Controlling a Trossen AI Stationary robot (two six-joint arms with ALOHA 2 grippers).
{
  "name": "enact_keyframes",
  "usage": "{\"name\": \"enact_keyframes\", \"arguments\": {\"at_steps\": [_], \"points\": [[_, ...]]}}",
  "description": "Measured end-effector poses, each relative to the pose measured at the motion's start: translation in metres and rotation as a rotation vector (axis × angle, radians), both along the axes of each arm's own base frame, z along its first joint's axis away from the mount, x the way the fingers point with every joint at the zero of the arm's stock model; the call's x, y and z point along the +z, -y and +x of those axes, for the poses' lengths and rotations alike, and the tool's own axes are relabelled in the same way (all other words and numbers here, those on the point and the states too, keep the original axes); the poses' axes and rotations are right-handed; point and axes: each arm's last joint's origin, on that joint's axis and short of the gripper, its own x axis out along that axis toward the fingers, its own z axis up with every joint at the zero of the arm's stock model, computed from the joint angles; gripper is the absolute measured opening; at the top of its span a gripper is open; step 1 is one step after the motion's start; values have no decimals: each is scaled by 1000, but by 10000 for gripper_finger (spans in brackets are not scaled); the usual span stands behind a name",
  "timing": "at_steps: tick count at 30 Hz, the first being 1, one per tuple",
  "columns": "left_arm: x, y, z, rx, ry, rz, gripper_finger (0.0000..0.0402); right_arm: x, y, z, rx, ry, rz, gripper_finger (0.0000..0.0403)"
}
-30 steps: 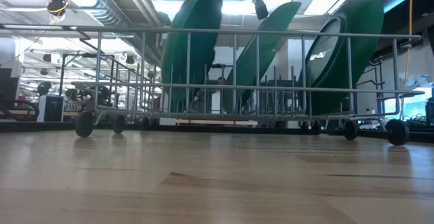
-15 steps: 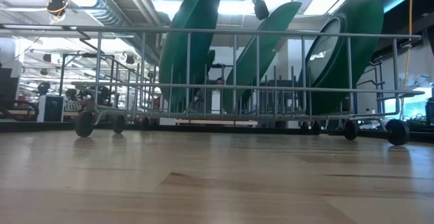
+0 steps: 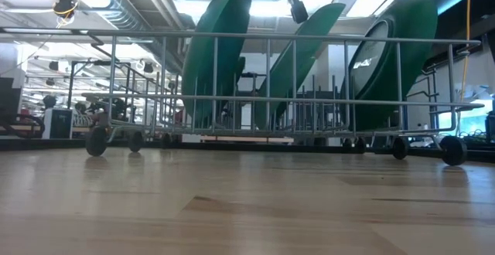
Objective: Sort dishes
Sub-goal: Put the light green plate in the dish rack
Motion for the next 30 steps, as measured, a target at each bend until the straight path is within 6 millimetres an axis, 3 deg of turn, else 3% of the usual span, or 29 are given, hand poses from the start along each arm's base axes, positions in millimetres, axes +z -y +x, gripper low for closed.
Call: {"name": "enact_keyframes", "arguments": {"at_steps": [5, 10, 15, 20, 30], "points": [[-60, -15, -33, 75, 227, -79, 1, 0, 0, 0, 0, -1, 1, 63], [-117, -21, -37, 106, 288, -122, 6, 0, 0, 0, -1, 0, 2, 63], [-157, -24, -36, 110, 275, -106, 3, 0, 0, 0, -1, 0, 2, 63], [-174, -25, -33, 97, 327, -63, 3, -1, 0, 0, -2, -6, 1, 63], [-175, -24, -31, 86, 323, -63, 5, 0, 0, 0, -2, -3, 2, 62]]}}
